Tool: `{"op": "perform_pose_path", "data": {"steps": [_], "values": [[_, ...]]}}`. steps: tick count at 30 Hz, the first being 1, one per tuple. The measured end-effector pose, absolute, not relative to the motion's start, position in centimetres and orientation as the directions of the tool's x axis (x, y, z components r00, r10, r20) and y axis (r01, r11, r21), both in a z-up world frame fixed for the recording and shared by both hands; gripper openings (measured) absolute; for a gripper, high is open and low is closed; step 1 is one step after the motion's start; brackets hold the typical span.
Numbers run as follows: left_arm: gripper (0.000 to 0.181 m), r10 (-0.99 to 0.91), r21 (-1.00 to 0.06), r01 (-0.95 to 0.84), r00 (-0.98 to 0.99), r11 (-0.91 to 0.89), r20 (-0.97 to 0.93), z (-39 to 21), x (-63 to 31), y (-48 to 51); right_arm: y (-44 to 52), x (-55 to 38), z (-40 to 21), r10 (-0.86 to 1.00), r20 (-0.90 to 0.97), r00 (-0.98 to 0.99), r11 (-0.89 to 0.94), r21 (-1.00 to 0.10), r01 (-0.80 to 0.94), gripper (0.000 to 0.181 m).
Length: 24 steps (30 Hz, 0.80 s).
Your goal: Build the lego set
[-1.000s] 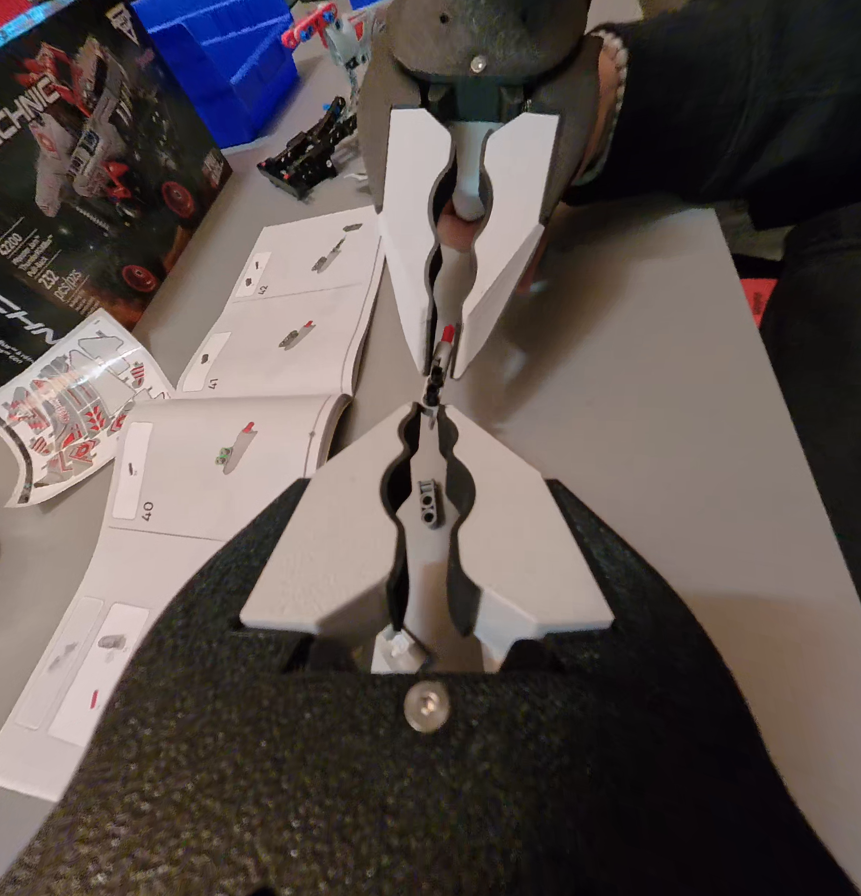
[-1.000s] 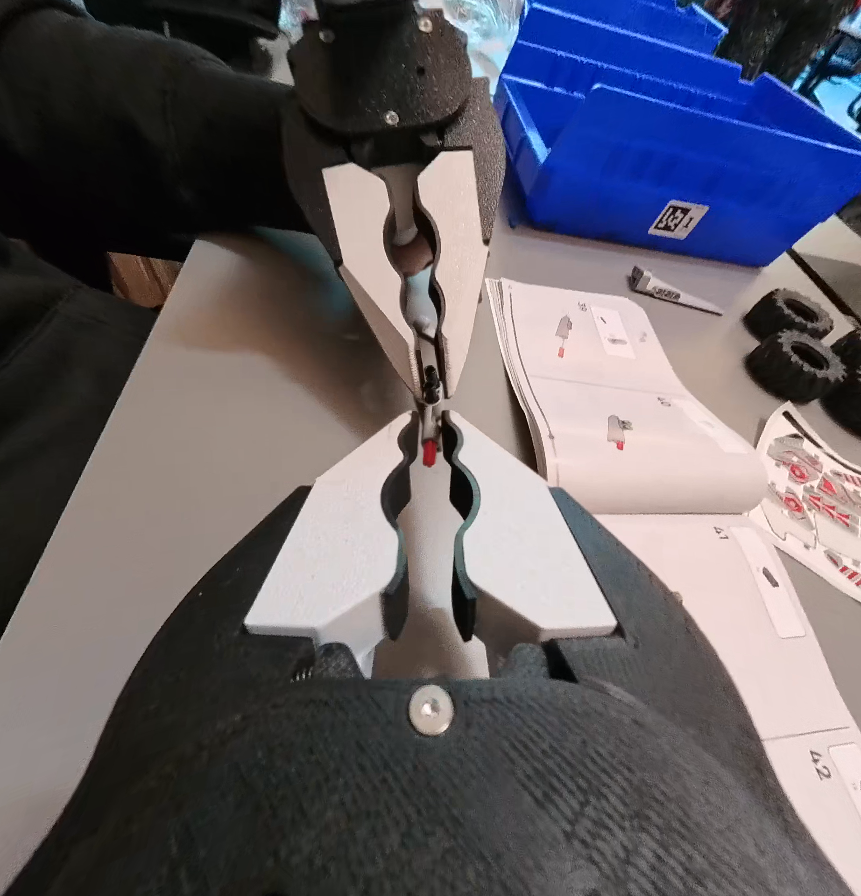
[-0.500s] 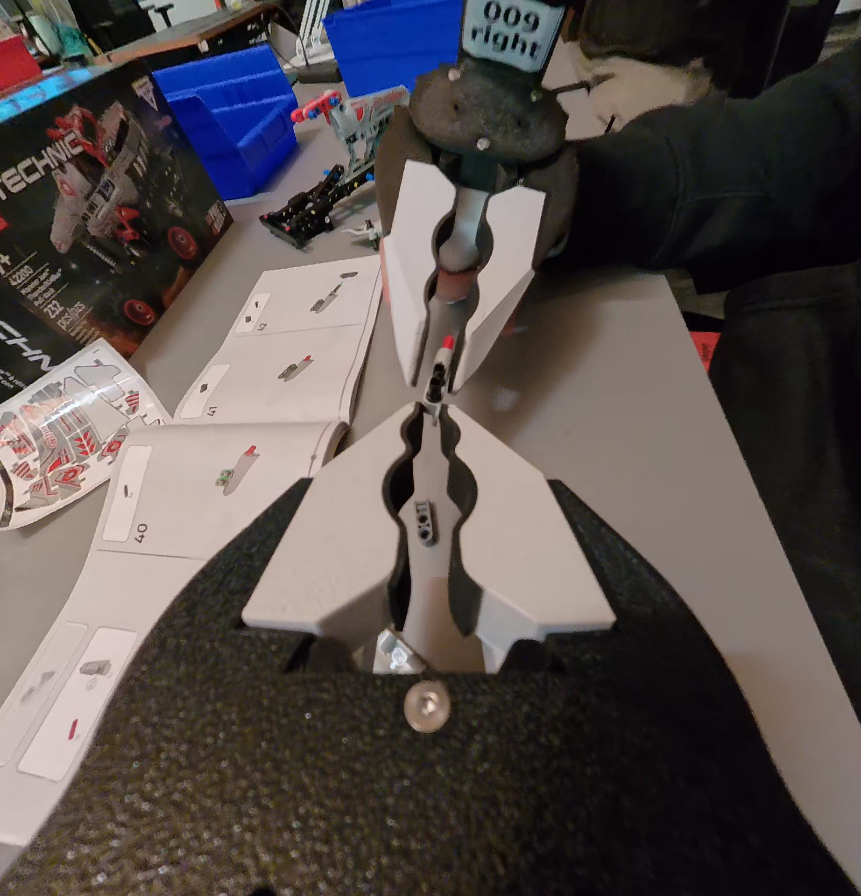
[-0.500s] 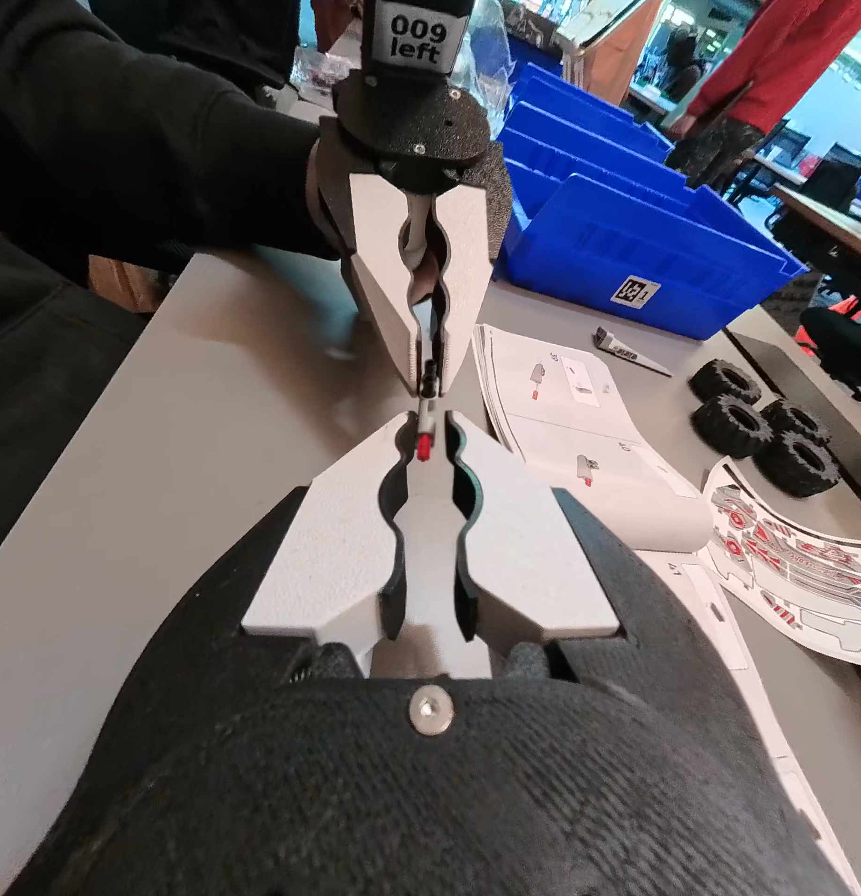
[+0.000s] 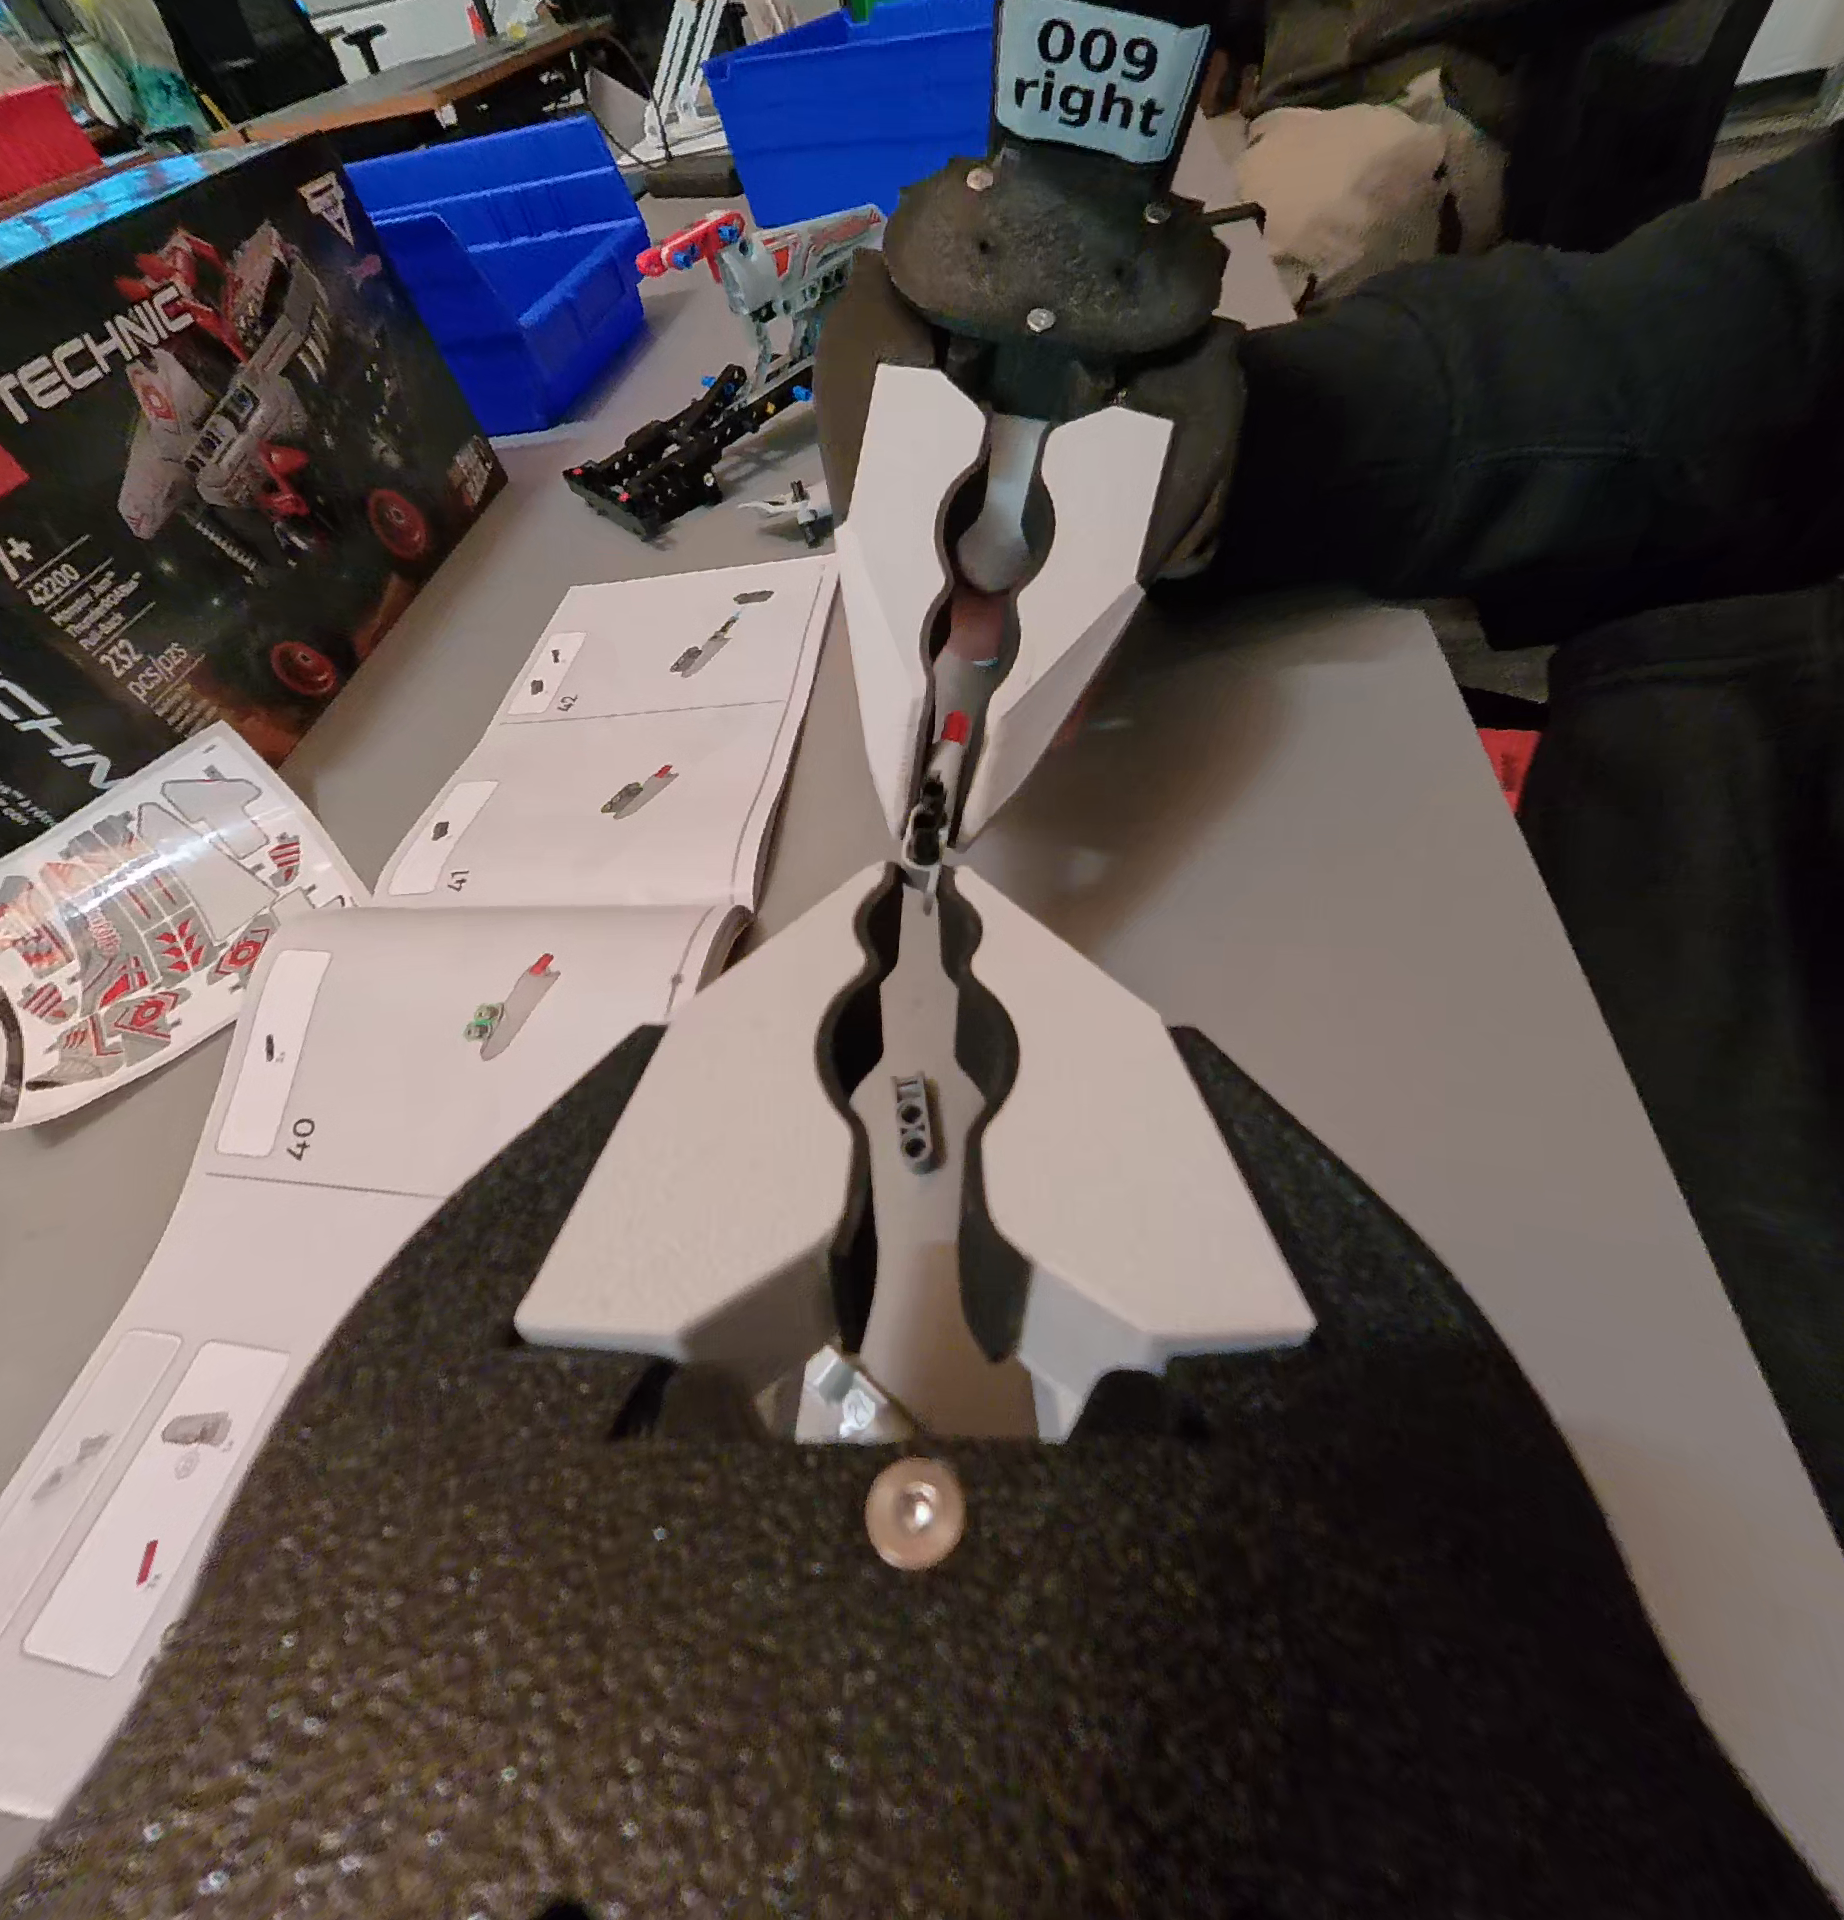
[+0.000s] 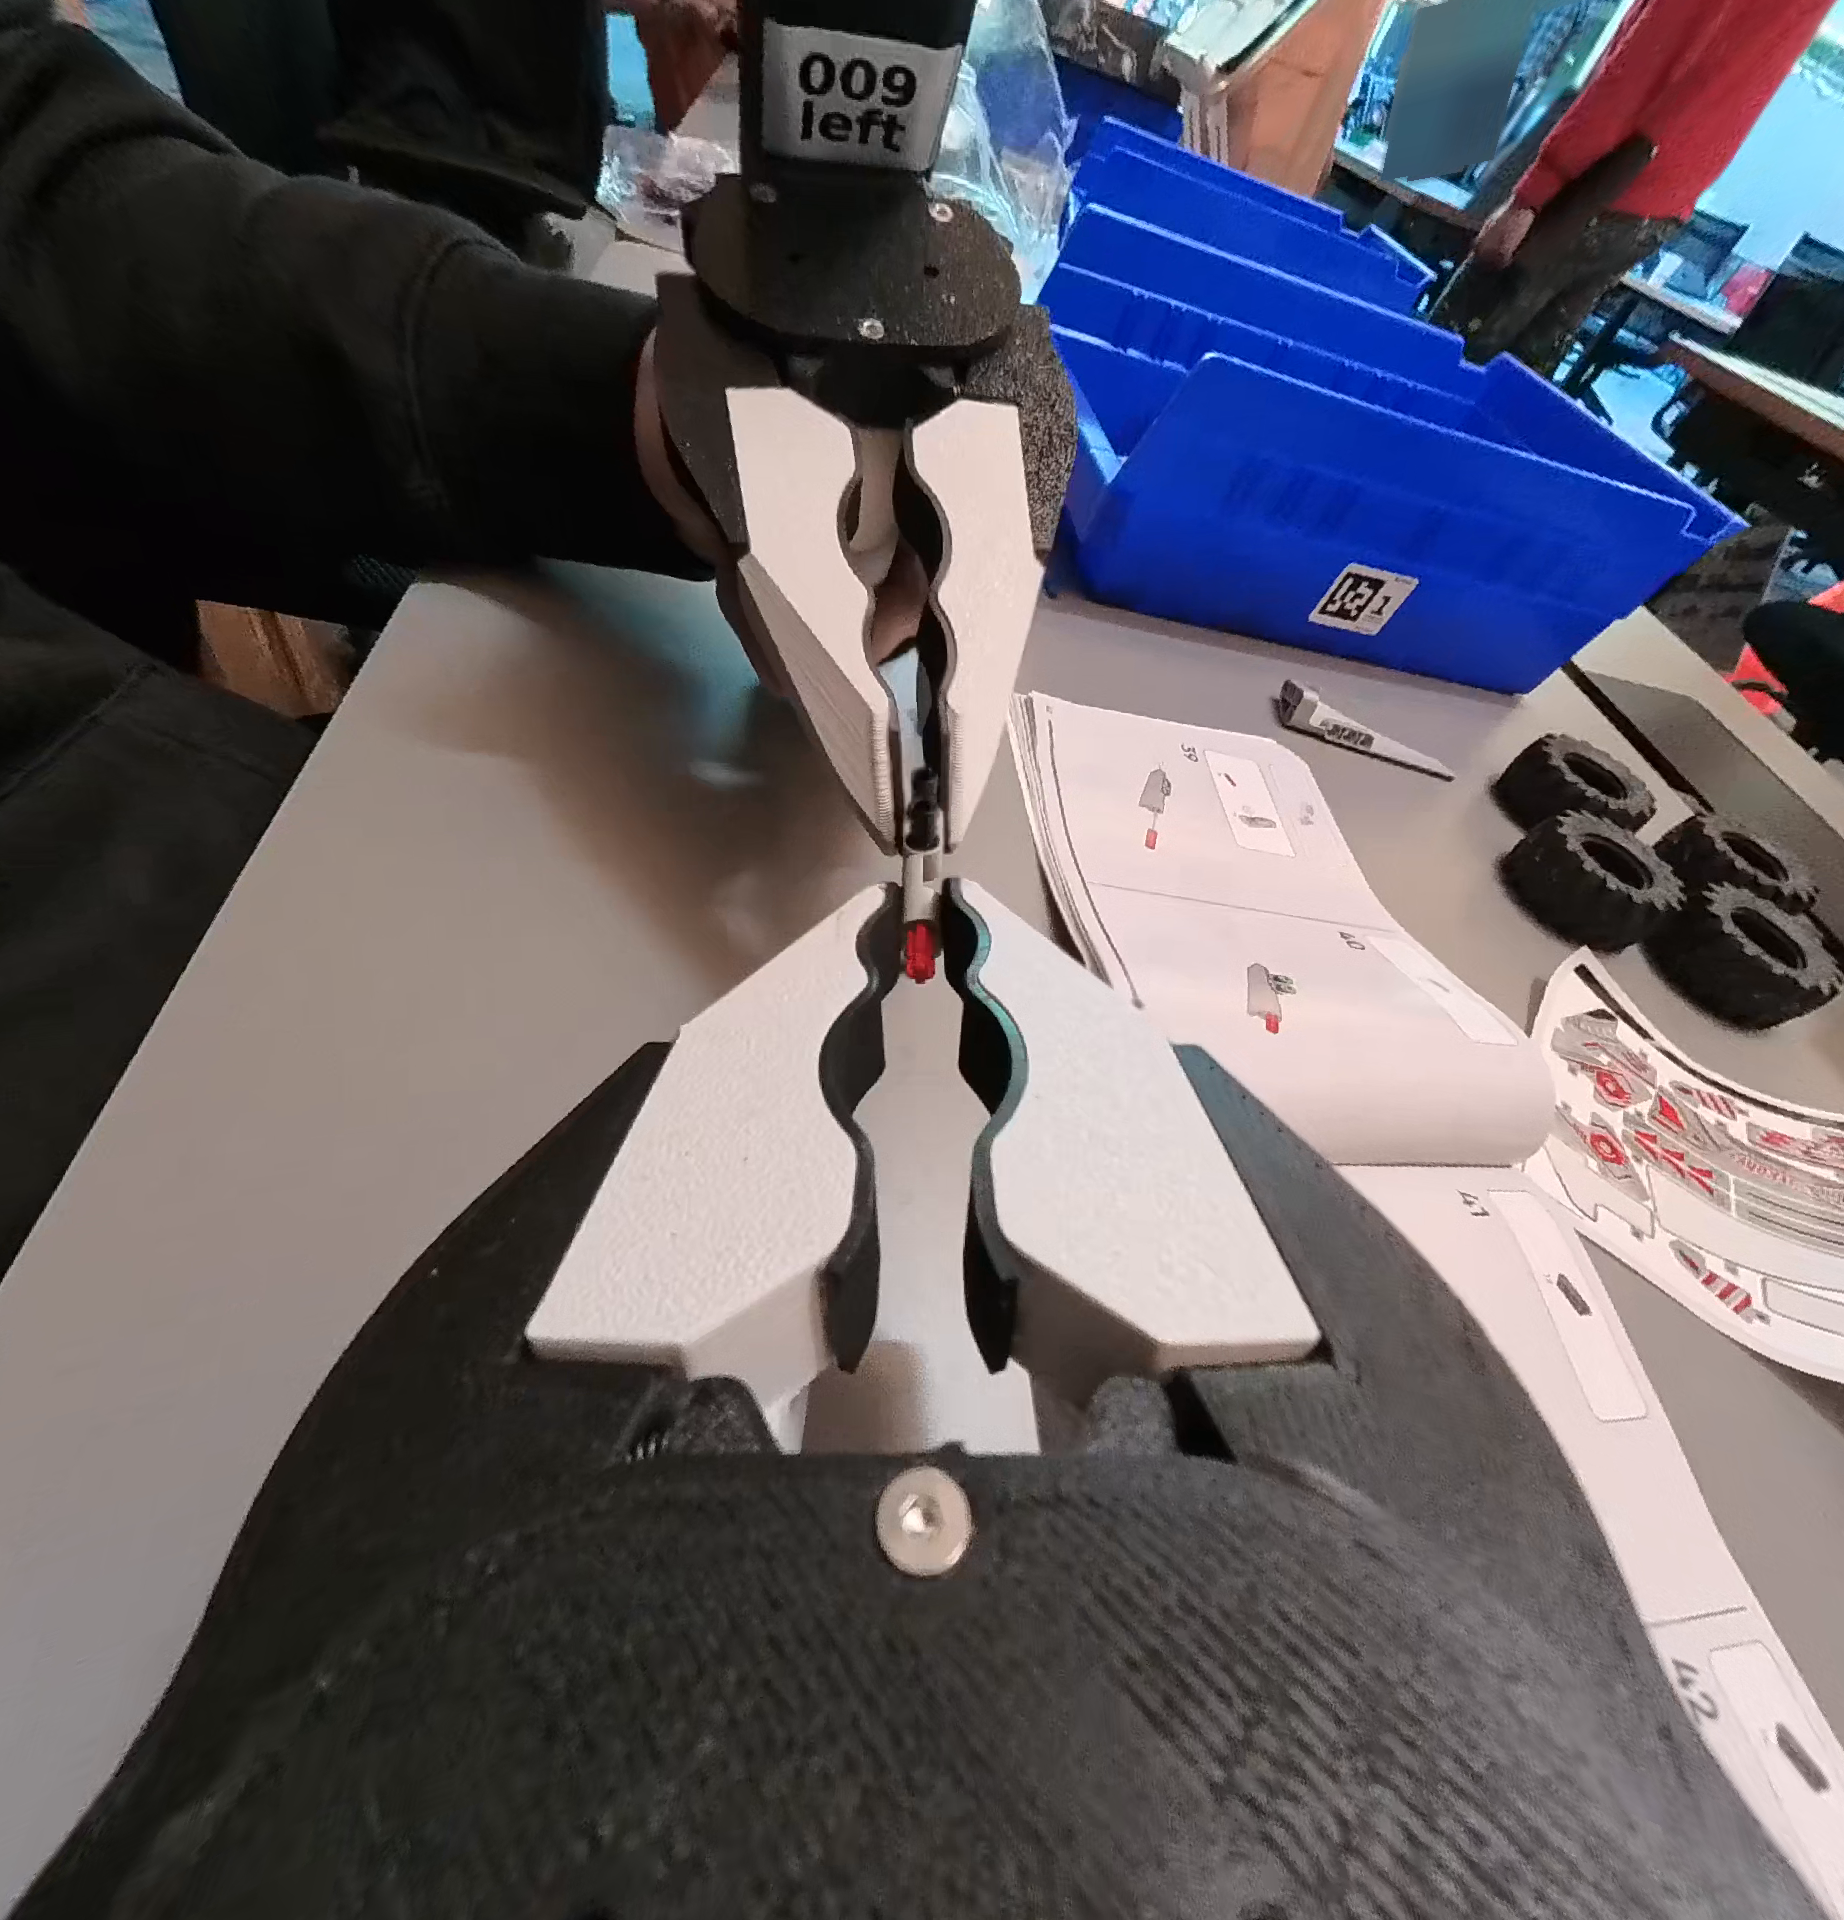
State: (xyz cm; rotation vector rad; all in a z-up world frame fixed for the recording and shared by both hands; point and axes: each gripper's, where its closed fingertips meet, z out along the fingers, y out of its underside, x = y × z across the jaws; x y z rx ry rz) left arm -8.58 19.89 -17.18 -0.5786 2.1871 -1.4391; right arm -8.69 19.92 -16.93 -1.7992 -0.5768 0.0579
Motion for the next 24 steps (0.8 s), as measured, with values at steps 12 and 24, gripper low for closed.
{"op": "perform_pose_path", "data": {"steps": [12,24], "values": [[0.004,-0.568,-0.952,-0.075,-0.815,0.297,-0.113,-15.8,-8.5,19.5,19.4,-8.9,-15.2,0.42,0.212,0.883,-0.102,-0.955,0.277,0.006],[0.004,-0.579,-0.953,-0.089,-0.809,0.29,-0.101,-16.0,-8.6,19.8,19.4,-8.7,-15.0,0.413,0.19,0.891,-0.098,-0.963,0.251,0.006]]}}
